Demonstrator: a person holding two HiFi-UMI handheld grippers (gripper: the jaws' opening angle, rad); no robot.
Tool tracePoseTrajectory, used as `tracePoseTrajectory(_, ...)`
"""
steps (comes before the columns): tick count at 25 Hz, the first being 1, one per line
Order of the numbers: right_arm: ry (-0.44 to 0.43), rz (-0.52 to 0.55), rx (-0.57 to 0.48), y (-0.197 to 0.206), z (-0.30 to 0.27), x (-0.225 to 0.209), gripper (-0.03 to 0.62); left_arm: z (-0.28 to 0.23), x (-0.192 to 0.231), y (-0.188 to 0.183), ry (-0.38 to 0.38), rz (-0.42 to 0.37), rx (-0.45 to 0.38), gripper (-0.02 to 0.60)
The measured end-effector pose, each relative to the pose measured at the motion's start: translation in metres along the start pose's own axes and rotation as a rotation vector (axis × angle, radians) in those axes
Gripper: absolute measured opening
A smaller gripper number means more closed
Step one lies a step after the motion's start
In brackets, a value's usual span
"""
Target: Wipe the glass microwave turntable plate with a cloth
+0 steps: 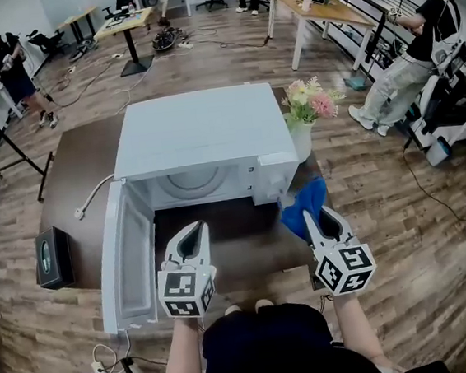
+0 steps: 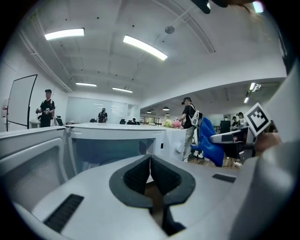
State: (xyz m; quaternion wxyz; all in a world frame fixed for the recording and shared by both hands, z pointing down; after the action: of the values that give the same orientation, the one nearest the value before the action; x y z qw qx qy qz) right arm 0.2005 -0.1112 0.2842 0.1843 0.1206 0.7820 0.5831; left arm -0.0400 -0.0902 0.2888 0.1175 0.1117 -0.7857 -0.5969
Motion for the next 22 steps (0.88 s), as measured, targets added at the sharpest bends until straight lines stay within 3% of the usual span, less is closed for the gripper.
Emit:
tracePoseTrajectory(4, 0.025, -0.016, -0.050, 0.006, 0.007, -0.002, 0.091, -0.001, -0.015, 0.002, 0.049, 0.026, -0.012, 0.006)
tracePoseTrajectory(12, 0.015, 0.026, -0.032, 0.021, 0.005, 0.001, 0.090, 0.000, -0.033, 0.009, 0.109, 0.060, -0.008, 0.006)
tracePoseTrajectory(22, -0.028, 0.068, -0.015, 0.030, 0.001, 0.018, 0.089, 0.001, -0.036, 0.013, 0.096, 0.072, -0.010, 0.006)
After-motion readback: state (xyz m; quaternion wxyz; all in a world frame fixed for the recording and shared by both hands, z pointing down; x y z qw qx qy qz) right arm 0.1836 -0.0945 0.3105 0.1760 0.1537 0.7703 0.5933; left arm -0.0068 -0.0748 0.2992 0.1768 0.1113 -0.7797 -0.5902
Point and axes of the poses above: the fingertips, and each gripper's own axes: z backward along the fingers, x to its left, y out of its underside, the point moved 1 cm from there along z, backward along the fingers, and after that the axes turned 1 degree about -y, right-handed, at the moved point
